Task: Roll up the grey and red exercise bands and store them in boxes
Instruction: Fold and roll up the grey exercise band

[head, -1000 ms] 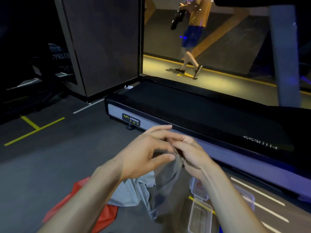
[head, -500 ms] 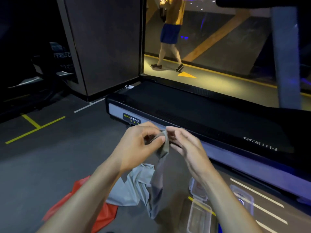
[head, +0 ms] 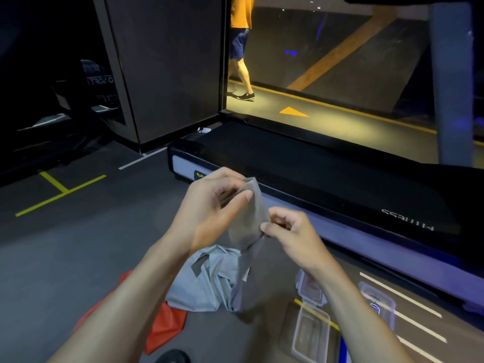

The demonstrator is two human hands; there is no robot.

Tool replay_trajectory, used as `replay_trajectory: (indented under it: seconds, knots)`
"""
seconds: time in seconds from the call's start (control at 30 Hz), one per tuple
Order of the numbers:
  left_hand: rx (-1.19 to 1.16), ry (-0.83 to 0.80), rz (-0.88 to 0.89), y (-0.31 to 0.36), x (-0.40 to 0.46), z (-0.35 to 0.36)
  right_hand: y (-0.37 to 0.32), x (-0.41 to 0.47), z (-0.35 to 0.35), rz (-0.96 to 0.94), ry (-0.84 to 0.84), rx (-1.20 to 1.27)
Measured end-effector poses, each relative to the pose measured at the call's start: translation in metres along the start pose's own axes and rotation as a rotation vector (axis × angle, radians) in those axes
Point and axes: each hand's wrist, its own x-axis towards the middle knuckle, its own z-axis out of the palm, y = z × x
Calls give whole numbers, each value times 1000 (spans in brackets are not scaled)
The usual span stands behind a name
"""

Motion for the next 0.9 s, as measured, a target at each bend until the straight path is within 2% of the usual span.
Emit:
replay_trajectory:
  seconds: [0.13, 0.3, 0.37, 0.43, 0.47, 0.57, 0.63, 0.67, 0.73, 0.83, 0.9]
  knots:
    - [-19, -52, -13, -4, 1, -6, -2, -2, -6, 107, -100, 201]
    - [-178, -320, -9, 20, -1, 4, -6, -2, 8, 208, -121, 560]
    - [-223, -325, -34, 25, -1, 7, -14, -6, 12, 251, -220, 627]
    - [-242, -243, -75, 24, -1, 9, -16, -9, 12, 273, -309, 646]
    - [-249, -176, -90, 20, 0, 10, -17, -7, 11, 266, -298, 612]
    - [-369, 17, -227, 3, 2, 12, -19, 0, 9, 183, 21, 420]
    - [-394, 136, -433, -6, 3, 17, -24, 3, 10, 119, 261, 462]
    - [-405, 115, -539, -10, 2, 21, -27, 5, 11, 102, 346, 508]
    - [-511, -148, -691, -16, -4, 30, -31, 9, 15, 80, 490, 533]
    - [-578, -626, -673, -27, -21, 42, -36, 15, 14, 34, 663, 539]
    - [-327, -765, -555, -32, -26, 45, -34, 16, 8, 10, 752, 519]
